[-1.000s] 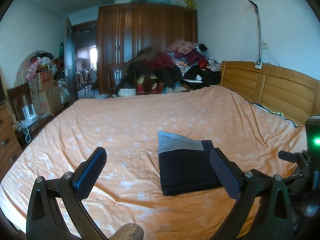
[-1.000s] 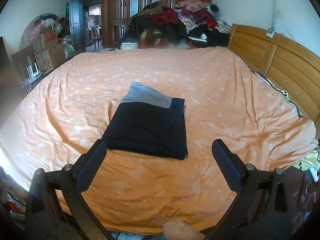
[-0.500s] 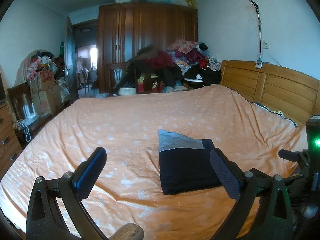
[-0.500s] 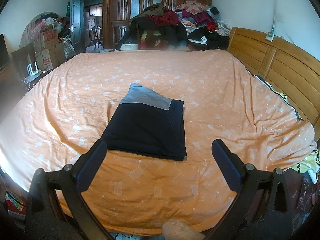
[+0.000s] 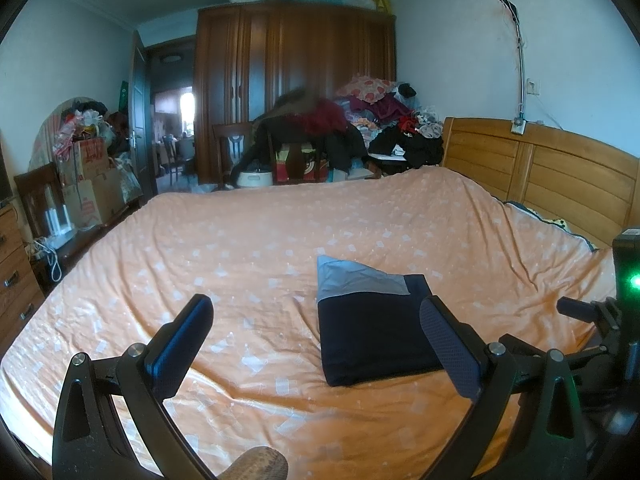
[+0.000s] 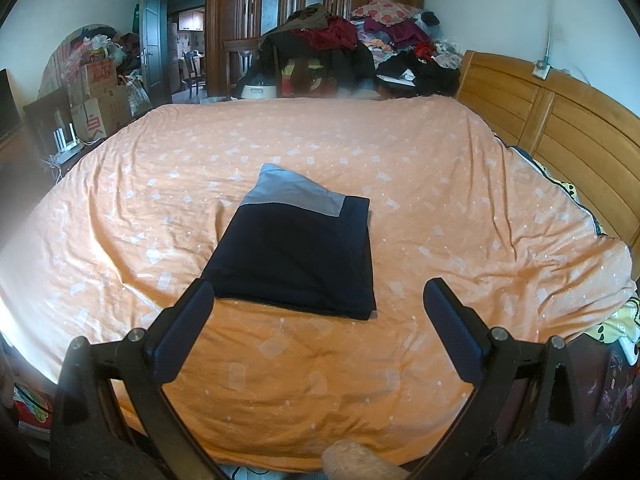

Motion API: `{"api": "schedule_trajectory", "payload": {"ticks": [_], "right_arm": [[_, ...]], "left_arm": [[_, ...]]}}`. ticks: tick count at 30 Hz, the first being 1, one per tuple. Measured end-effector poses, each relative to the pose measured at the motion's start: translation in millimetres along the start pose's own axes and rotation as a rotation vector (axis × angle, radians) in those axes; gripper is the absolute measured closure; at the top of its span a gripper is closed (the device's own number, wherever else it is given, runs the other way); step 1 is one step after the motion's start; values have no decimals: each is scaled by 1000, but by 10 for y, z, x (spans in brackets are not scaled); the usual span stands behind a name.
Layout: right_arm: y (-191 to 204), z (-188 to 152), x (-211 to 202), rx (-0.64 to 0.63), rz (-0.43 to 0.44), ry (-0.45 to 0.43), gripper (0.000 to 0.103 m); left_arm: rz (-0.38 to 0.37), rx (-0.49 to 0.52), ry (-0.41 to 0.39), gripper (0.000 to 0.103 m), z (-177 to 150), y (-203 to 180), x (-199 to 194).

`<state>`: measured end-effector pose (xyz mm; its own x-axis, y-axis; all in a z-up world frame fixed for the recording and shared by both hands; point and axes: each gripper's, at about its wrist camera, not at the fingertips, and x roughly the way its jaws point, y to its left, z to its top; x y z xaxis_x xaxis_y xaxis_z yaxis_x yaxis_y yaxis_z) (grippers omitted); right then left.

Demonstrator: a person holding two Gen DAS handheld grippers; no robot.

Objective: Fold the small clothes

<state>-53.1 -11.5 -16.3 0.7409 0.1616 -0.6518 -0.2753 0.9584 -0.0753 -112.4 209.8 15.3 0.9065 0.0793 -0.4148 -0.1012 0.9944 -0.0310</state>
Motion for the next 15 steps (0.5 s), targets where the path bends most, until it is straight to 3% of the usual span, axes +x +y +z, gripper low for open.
{"api": "schedule_trajectory", "payload": {"ticks": [6, 15], "right_arm": [[-64, 16, 83, 30, 13, 20, 0], [-48, 58, 104, 17, -34, 6, 0]], "left_arm": [[-1, 0, 8, 0, -46, 14, 23], [-9, 8, 11, 0, -73, 22, 38]]}}
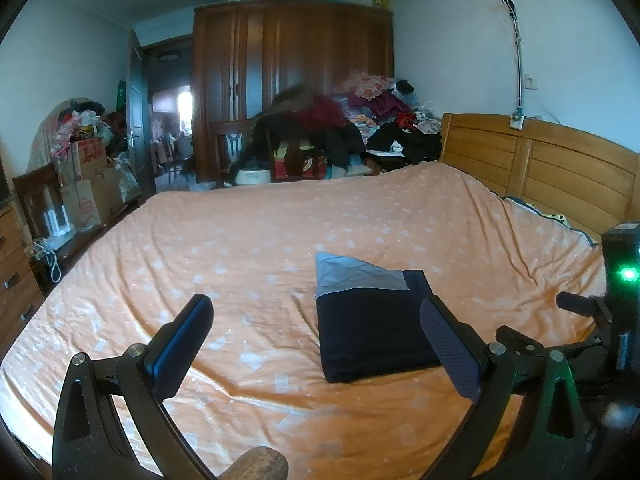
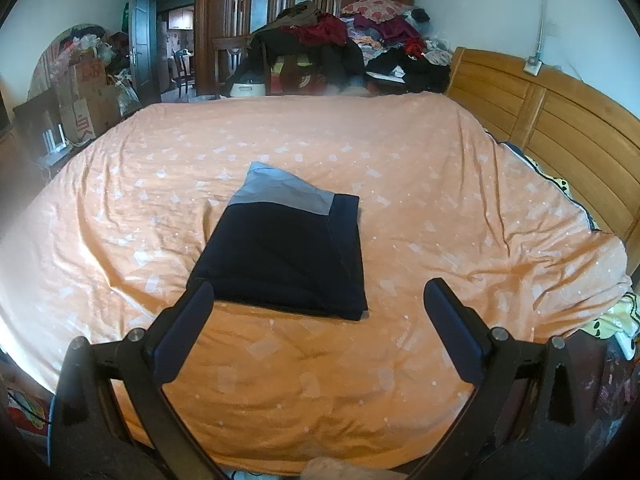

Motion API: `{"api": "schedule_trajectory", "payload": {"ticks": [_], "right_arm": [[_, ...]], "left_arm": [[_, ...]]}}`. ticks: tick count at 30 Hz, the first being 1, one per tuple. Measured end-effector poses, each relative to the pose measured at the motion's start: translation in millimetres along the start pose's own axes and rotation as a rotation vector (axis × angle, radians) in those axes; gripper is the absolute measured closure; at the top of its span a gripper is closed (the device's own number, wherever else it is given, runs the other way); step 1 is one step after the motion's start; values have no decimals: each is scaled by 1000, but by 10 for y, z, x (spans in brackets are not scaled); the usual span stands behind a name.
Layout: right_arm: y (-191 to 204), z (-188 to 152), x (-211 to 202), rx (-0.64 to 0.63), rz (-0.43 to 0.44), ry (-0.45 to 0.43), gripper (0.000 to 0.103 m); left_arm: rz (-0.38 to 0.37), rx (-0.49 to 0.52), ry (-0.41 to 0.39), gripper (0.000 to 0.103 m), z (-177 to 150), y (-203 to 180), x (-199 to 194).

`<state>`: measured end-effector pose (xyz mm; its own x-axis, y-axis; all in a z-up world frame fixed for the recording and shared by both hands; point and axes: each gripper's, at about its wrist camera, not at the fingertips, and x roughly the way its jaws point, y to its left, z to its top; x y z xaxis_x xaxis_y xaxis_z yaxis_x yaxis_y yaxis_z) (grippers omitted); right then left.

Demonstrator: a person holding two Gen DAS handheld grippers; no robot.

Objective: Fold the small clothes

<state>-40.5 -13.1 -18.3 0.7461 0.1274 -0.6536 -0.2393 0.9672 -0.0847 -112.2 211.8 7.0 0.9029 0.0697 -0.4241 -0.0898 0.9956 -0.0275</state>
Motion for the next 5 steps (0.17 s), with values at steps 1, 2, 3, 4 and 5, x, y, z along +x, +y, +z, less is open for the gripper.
{"api": "schedule_trajectory", "payload": {"ticks": [1, 2, 3, 4, 5], "right_arm": [[3, 10, 6, -3, 0, -3, 0], [25, 13, 6, -13, 2, -7, 0], [23, 12, 13, -16, 6, -8, 0], [36, 10, 21, -18, 14, -6, 0], [43, 8, 35, -20, 24, -2, 0]], "left_arm": [[-2, 2, 1, 0, -1, 0, 6], [-3, 4, 1, 0, -5, -3, 7], [-4, 7, 2, 0, -6, 1, 12], [-4, 9, 2, 0, -22, 1, 4], [-4, 11, 3, 0, -5, 5, 16]]}}
